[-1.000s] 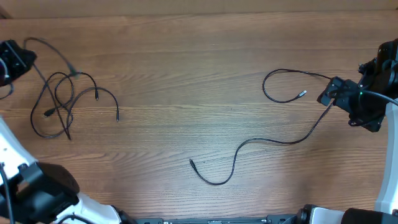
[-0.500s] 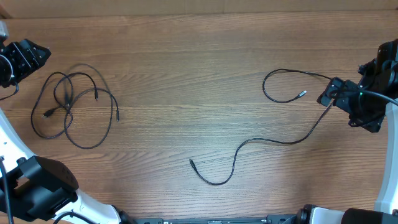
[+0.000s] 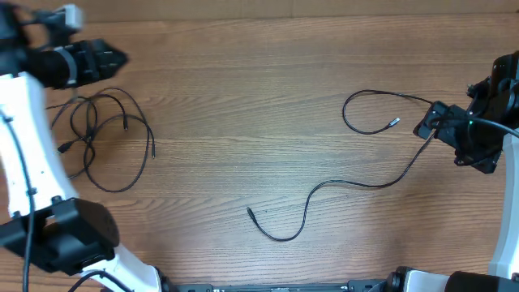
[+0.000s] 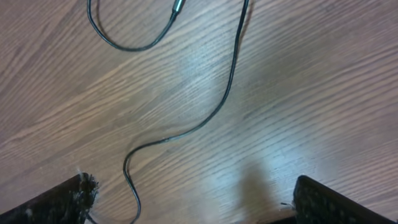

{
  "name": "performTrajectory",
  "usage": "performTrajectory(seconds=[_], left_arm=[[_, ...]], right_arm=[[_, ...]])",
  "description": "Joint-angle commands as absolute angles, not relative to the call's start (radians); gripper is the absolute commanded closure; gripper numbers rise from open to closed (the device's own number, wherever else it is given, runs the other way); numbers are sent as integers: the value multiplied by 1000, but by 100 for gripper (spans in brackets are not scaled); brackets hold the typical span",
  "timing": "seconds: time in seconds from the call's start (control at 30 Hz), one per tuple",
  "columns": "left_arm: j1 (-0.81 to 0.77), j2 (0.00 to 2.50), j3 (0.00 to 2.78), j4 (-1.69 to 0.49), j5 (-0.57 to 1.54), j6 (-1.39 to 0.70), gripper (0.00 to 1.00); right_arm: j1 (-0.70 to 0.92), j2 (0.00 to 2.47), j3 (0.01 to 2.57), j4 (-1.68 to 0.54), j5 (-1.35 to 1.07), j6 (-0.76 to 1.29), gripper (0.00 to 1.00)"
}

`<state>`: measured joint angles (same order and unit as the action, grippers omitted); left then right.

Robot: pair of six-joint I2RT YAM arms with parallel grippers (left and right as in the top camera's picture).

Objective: Untangle cables

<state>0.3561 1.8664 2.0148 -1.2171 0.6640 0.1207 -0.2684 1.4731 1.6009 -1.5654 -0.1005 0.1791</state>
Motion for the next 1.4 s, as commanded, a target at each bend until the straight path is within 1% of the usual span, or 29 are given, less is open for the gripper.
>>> performTrajectory(seconds=[0.0,0.07,0.1,0.2,0.23,0.27,0.37,0.47,0.53,0.67,0.77,0.9,0.97,1.1,1.27,1.37], left_arm=[[211,1861,2020,-1238,594,187,32],[53,1861,2020,-1291,421,164,33],[14,1861,2020,-1311,387,147,34],[-93,1861,2020,-1359,368,113,32],[-162,1861,2020,-1378,372,101,30],[-199,1861,2020,-1383,374,97,27],[-305,1861,2019,-1373,382,103,21],[-418,1864,2016,-1317,381,145,19],[-510,1874,2016,-1246,377,162,13],[-616,1914,2016,-1114,373,161,10],[-683,1969,2016,-1016,374,160,10],[-756,2077,2016,-954,374,178,10],[-783,2140,2016,-965,373,229,12],[-804,2221,2016,-1012,363,267,12],[-814,2299,2016,-1078,363,315,10],[-818,2332,2016,-1107,375,314,11]], right_arm=[[-271,1467,1623,-1574,-105,176,0],[-271,1467,1623,-1582,-91,188,0],[-271,1467,1623,-1585,-67,213,0],[-271,1467,1623,-1599,32,303,0],[-271,1467,1623,-1612,87,369,0],[-273,1466,1623,-1619,110,400,0],[-296,1458,1623,-1633,135,450,0],[-353,1426,1623,-1629,134,472,0],[-432,1385,1623,-1626,130,476,0],[-538,1341,1623,-1631,94,476,0],[-591,1326,1623,-1633,52,475,0],[-599,1326,1623,-1633,47,476,0],[-599,1326,1623,-1631,47,475,0],[-599,1326,1623,-1629,47,475,0],[-599,1326,1623,-1626,47,475,0],[-599,1326,1623,-1626,47,475,0]])
